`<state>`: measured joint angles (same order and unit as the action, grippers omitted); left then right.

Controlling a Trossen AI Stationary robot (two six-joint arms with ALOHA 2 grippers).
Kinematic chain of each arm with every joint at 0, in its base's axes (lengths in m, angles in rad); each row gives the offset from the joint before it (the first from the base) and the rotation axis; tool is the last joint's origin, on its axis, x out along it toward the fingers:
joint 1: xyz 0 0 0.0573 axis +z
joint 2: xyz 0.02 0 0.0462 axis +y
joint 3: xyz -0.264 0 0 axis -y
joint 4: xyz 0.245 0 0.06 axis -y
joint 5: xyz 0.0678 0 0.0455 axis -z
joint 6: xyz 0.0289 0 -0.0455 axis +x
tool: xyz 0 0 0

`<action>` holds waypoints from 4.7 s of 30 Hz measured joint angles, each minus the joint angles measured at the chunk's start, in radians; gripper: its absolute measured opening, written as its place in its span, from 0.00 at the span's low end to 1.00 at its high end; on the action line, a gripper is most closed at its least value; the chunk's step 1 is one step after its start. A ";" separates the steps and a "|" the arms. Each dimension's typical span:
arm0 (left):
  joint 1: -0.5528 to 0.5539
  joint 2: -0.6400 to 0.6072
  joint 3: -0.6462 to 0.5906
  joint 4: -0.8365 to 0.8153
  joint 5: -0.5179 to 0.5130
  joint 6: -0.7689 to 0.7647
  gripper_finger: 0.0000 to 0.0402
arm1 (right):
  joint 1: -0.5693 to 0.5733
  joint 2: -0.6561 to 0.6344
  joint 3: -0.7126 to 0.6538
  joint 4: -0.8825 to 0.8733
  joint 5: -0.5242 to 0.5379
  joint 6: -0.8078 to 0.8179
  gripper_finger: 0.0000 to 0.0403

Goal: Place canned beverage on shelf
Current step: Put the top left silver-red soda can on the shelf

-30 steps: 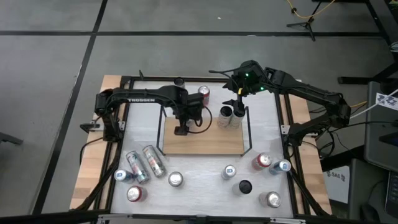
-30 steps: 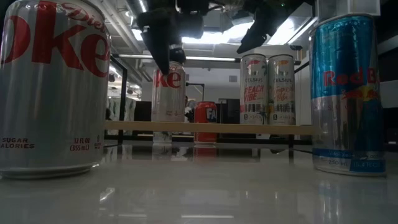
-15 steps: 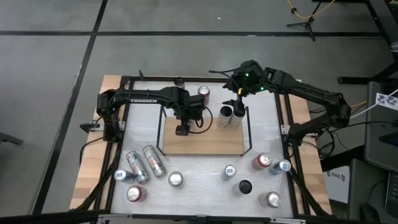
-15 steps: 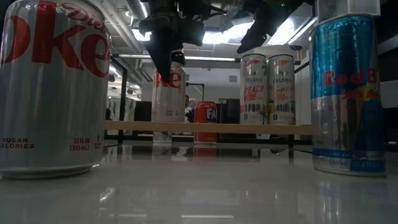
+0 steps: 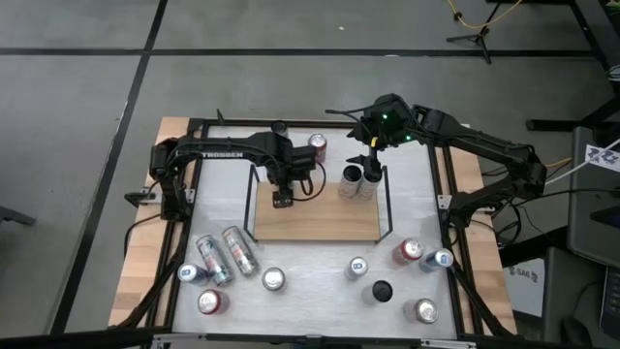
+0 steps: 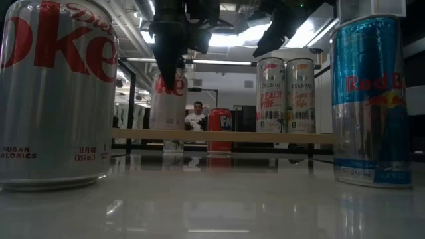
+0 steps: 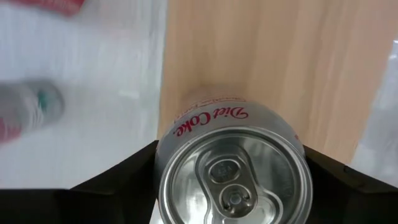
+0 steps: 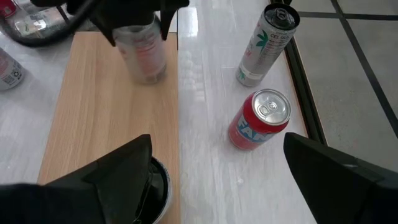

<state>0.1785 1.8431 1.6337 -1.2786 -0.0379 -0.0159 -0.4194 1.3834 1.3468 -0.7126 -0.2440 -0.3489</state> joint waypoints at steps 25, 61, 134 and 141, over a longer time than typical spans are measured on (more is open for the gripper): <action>0.138 -0.024 -0.004 -0.053 -0.008 -0.120 0.70 | 0.000 0.000 0.000 -0.001 0.000 0.000 0.89; 0.135 -0.264 -0.336 0.193 0.010 -0.209 0.72 | 0.000 0.000 0.000 0.001 0.000 0.000 0.89; 0.135 -0.257 -0.339 0.199 0.002 -0.270 0.97 | 0.000 0.000 0.000 0.008 0.000 0.000 0.89; 0.136 -0.257 -0.245 0.196 0.000 -0.240 0.97 | 0.000 0.000 0.000 0.008 0.000 0.000 0.89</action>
<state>0.3140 1.5860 1.3884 -1.0826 -0.0378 -0.2562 -0.4191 1.3838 1.3468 -0.7044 -0.2440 -0.3491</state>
